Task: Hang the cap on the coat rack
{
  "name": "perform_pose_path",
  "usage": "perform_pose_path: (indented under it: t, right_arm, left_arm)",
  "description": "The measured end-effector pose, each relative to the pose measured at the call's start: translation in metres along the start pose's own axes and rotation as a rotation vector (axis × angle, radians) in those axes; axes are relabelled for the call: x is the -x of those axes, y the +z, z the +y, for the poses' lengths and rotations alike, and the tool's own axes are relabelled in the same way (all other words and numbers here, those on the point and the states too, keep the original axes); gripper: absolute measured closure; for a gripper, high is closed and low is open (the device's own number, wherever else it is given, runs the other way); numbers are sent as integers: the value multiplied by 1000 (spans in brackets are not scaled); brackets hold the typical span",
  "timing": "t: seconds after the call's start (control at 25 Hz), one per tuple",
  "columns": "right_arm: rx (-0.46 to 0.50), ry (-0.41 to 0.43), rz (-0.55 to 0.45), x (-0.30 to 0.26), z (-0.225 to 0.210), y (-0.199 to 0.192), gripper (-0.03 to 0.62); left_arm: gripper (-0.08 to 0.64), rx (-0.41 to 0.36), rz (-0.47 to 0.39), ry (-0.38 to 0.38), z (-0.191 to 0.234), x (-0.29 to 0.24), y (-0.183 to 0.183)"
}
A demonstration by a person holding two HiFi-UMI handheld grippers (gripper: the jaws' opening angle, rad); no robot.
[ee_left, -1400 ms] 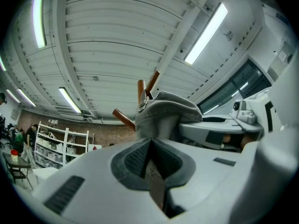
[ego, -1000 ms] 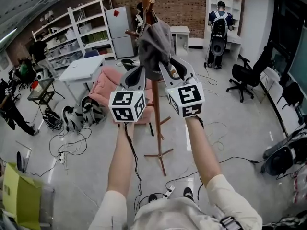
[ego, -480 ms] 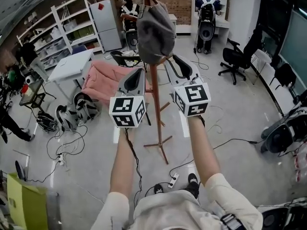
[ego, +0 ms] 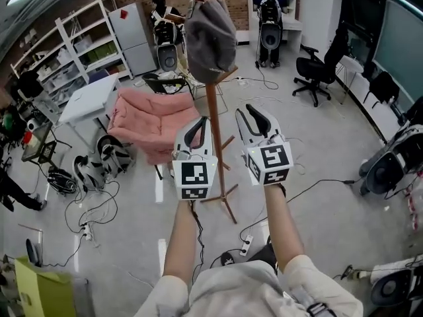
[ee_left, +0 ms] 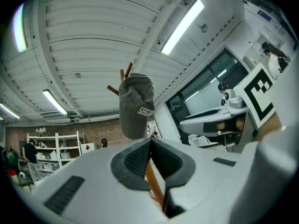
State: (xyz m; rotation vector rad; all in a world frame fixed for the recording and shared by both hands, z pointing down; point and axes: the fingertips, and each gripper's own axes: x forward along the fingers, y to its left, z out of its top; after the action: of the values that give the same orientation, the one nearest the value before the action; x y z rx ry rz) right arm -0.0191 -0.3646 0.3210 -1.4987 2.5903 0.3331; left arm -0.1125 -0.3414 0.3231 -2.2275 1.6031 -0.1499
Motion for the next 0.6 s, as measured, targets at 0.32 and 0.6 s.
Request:
perform_pose_path:
  t: [0.32,0.6]
  right_arm:
    - [4,-52,40,37,13,-27,486]
    - [-42,-76,10,62,23,-36,486]
  left_arm:
    - [552,-15,12,42,-16,35,-24]
    - [552,52,30,70,-14,56,-41]
